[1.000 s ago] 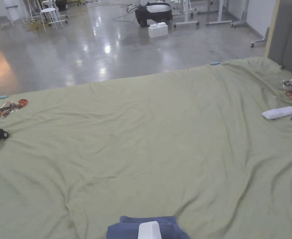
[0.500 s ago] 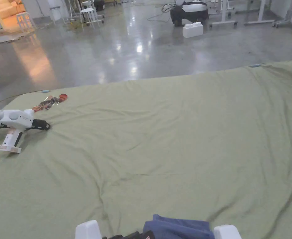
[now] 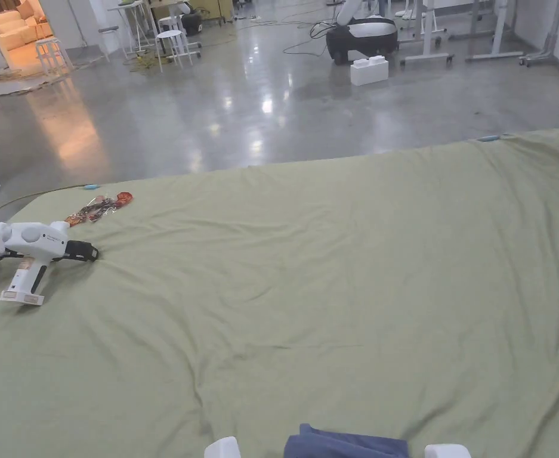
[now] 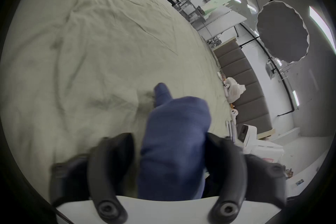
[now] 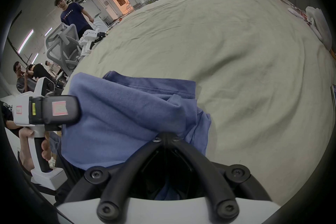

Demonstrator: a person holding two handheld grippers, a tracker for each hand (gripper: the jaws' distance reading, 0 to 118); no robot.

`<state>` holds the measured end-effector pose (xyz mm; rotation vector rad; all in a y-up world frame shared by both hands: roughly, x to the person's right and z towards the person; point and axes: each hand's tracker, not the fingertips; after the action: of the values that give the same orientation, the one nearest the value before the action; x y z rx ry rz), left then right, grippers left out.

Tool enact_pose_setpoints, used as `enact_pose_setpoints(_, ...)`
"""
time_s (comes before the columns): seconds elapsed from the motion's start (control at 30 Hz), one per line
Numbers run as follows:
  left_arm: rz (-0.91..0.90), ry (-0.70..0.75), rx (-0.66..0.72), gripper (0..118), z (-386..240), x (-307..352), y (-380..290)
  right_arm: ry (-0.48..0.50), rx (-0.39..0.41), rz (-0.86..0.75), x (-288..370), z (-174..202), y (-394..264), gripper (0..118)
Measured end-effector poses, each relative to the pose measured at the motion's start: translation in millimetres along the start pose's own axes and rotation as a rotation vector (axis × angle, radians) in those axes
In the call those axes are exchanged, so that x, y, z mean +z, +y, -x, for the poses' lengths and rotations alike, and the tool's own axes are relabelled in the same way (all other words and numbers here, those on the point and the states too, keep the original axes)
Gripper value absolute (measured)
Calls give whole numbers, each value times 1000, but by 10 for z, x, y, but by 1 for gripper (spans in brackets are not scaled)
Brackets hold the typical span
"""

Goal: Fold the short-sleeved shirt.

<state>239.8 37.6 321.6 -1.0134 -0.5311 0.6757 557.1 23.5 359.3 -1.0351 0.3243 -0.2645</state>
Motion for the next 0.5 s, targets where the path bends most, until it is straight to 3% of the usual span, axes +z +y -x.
enact_pose_setpoints(0.03, -10, -31, 24, 57, 4, 4, 3, -2, 1, -1, -2, 3, -1, 0)
enact_pose_setpoints(0.1, -5, 42, 39, 47, -24, -12, 27, -4, -3, -2, -3, 4, -1, 0)
enact_pose_setpoints(0.27, -10, 38, 8, 35, -15, 18, 16, 2, -24, -18, 53, 12, -20, 0)
enact_pose_setpoints(0.4, -76, -35, 93, 33, -3, 213, -5, 107, -207, -87, 219, -52, -51, 0)
enact_pose_setpoints(0.5, -141, -48, 94, 33, 132, 728, 162, 194, -258, -131, 409, -108, -75, 0)
